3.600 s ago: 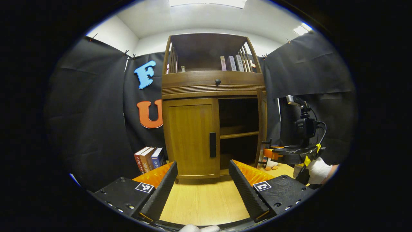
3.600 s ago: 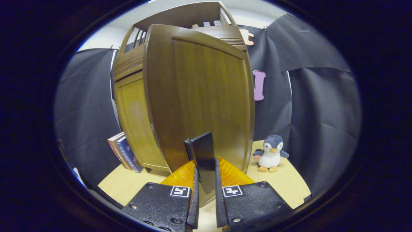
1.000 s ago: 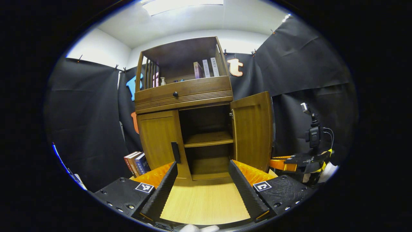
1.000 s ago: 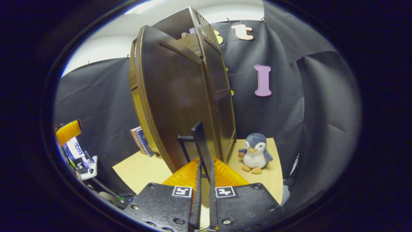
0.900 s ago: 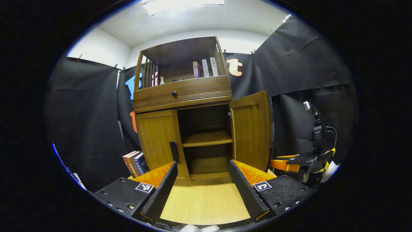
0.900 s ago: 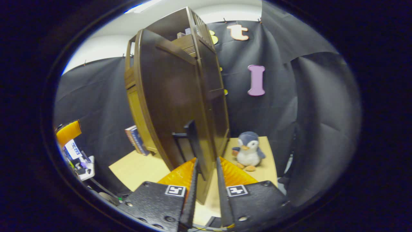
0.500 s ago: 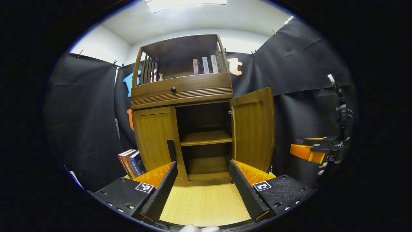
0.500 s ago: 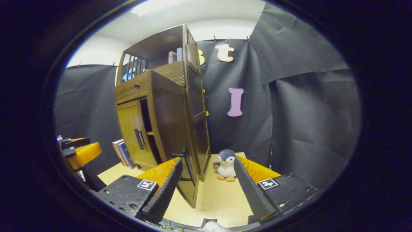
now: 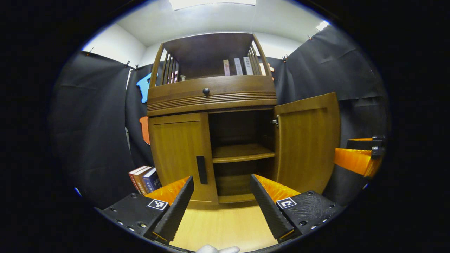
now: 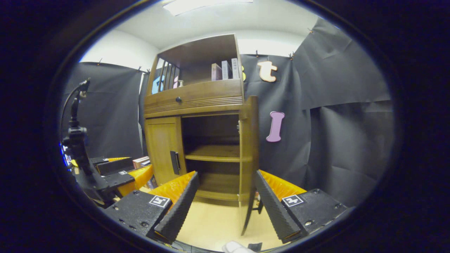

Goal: Open the right door of the double-door shoe cabinet with the right hand, and open the left door with the left hand.

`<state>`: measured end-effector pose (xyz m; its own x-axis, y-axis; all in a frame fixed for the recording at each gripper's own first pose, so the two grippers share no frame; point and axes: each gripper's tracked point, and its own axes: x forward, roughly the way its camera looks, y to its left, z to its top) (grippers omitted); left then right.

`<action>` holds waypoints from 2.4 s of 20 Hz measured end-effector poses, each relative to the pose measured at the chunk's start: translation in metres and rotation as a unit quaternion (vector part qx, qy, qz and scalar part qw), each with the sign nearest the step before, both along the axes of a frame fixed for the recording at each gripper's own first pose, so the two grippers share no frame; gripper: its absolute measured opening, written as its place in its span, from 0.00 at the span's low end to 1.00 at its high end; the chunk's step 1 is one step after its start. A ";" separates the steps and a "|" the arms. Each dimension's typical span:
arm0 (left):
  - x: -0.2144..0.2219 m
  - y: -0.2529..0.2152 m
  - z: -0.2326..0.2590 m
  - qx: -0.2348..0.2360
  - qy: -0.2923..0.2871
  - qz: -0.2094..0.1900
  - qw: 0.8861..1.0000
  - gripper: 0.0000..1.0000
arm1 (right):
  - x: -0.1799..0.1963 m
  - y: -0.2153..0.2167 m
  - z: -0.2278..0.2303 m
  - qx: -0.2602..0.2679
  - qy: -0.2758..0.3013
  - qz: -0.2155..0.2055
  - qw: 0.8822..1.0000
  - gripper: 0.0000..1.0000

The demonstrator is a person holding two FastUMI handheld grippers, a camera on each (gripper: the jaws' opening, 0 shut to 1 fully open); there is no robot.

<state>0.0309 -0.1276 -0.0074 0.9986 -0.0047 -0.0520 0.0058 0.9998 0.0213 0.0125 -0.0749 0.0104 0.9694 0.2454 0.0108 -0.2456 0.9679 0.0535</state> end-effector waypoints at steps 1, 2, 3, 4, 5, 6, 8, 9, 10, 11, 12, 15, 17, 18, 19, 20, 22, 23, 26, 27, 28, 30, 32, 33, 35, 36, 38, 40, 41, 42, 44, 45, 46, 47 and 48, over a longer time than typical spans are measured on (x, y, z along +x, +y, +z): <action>0.013 0.012 -0.001 0.001 -0.005 -0.001 1.000 0.96 | 0.003 0.010 -0.001 -0.002 0.008 -0.009 1.000 0.99; 0.026 0.022 -0.005 -0.001 -0.008 -0.004 1.000 0.96 | 0.006 0.021 -0.002 -0.003 0.012 -0.013 1.000 0.99; 0.040 0.032 -0.007 -0.001 -0.014 -0.006 1.000 0.96 | 0.008 0.033 -0.001 -0.003 0.015 -0.019 1.000 1.00; 0.055 0.042 -0.009 0.001 -0.017 -0.008 1.000 1.00 | 0.010 0.040 0.000 -0.006 0.018 -0.027 0.999 1.00; 0.069 0.048 -0.011 0.003 -0.021 -0.014 1.000 0.96 | 0.011 0.048 0.000 -0.008 0.019 -0.036 0.999 1.00; 0.084 0.051 -0.015 0.003 -0.024 -0.021 0.999 0.96 | 0.012 0.054 -0.001 -0.011 0.022 -0.044 0.999 0.99; 0.111 0.052 -0.026 -0.002 -0.025 -0.042 0.999 0.96 | 0.012 0.065 -0.003 -0.016 0.030 -0.062 0.997 0.99; 0.123 0.051 -0.032 -0.004 -0.022 -0.051 0.998 0.96 | 0.012 0.067 -0.004 -0.019 0.034 -0.075 0.996 1.00; 0.136 0.050 -0.042 -0.008 -0.016 -0.059 0.998 0.95 | 0.011 0.068 -0.004 -0.021 0.038 -0.087 0.995 0.99; 0.146 0.048 -0.050 -0.012 -0.012 -0.066 0.998 0.94 | 0.009 0.068 -0.003 -0.022 0.040 -0.096 0.994 0.99; 0.158 0.046 -0.061 -0.017 -0.004 -0.072 0.997 0.94 | 0.008 0.068 -0.002 -0.023 0.041 -0.108 0.993 1.00; 0.189 0.045 -0.088 -0.014 0.020 -0.076 0.997 0.94 | 0.010 0.060 -0.002 -0.028 0.050 -0.145 0.988 0.99; 0.207 0.049 -0.104 -0.003 0.028 -0.074 0.997 0.90 | 0.009 0.057 -0.006 -0.032 0.062 -0.165 0.984 1.00; 0.214 0.049 -0.110 -0.008 0.032 -0.076 0.997 0.87 | 0.008 0.056 -0.008 -0.035 0.067 -0.172 0.982 1.00; 0.220 0.051 -0.118 -0.013 0.036 -0.074 0.996 0.83 | 0.008 0.055 -0.008 -0.036 0.071 -0.177 0.981 1.00; 0.222 0.053 -0.123 -0.019 0.041 -0.071 0.996 0.73 | 0.007 0.055 -0.009 -0.038 0.074 -0.180 0.980 1.00; 0.228 0.057 -0.131 -0.028 0.048 -0.068 0.996 0.69 | 0.006 0.056 -0.010 -0.043 0.077 -0.181 0.980 0.99; 0.232 0.057 -0.134 -0.034 0.051 -0.069 0.996 0.72 | 0.006 0.057 -0.011 -0.046 0.079 -0.179 0.980 0.99; 0.231 0.047 -0.143 -0.047 0.066 -0.104 0.991 0.57 | -0.001 0.069 -0.019 -0.055 0.084 -0.167 0.981 0.99; 0.230 0.047 -0.141 -0.047 0.069 -0.101 0.991 0.40 | -0.001 0.069 -0.020 -0.056 0.084 -0.168 0.981 1.00; 0.222 0.049 -0.134 -0.041 0.071 -0.098 0.992 0.22 | 0.000 0.068 -0.018 -0.055 0.083 -0.169 0.981 1.00; 0.237 0.047 -0.141 -0.030 0.068 -0.092 0.993 0.31 | -0.001 0.069 -0.017 -0.055 0.082 -0.169 0.981 0.99; 0.237 0.047 -0.141 -0.033 0.065 -0.091 0.993 0.25 | -0.002 0.069 -0.019 -0.057 0.084 -0.170 0.980 1.00; 0.235 0.047 -0.141 -0.035 0.066 -0.093 0.993 0.25 | -0.003 0.069 -0.021 -0.056 0.086 -0.170 0.980 0.99; 0.231 0.047 -0.141 -0.039 0.066 -0.097 0.992 0.34 | -0.005 0.069 -0.021 -0.058 0.088 -0.170 0.980 0.99; 0.228 0.049 -0.141 -0.039 0.065 -0.099 0.992 0.25 | -0.006 0.068 -0.025 -0.058 0.089 -0.170 0.980 1.00; 0.218 0.050 -0.141 -0.036 0.062 -0.107 0.992 0.25 | -0.006 0.070 -0.027 -0.059 0.092 -0.166 0.980 0.99; 0.209 0.052 -0.141 -0.035 0.060 -0.118 0.991 0.25 | -0.007 0.074 -0.027 -0.059 0.093 -0.160 0.981 0.99; 0.204 0.053 -0.141 -0.040 0.062 -0.122 0.990 0.22 | -0.006 0.076 -0.026 -0.059 0.092 -0.157 0.982 1.00; 0.198 0.054 -0.142 -0.043 0.063 -0.128 0.989 0.18 | -0.006 0.079 -0.026 -0.058 0.092 -0.152 0.982 1.00; 0.187 0.057 -0.141 -0.047 0.064 -0.136 0.988 0.18 | -0.005 0.086 -0.025 -0.058 0.089 -0.142 0.984 1.00; 0.182 0.060 -0.142 -0.046 0.064 -0.138 0.987 0.18 | -0.004 0.089 -0.025 -0.058 0.088 -0.137 0.985 1.00; 0.174 0.062 -0.141 -0.045 0.064 -0.139 0.987 0.18 | -0.003 0.093 -0.026 -0.059 0.088 -0.132 0.986 0.99; 0.168 0.064 -0.141 -0.046 0.063 -0.140 0.987 0.18 | -0.002 0.096 -0.027 -0.058 0.088 -0.127 0.986 0.99; 0.162 0.067 -0.140 -0.046 0.061 -0.140 0.987 0.18 | -0.001 0.099 -0.028 -0.057 0.087 -0.122 0.987 1.00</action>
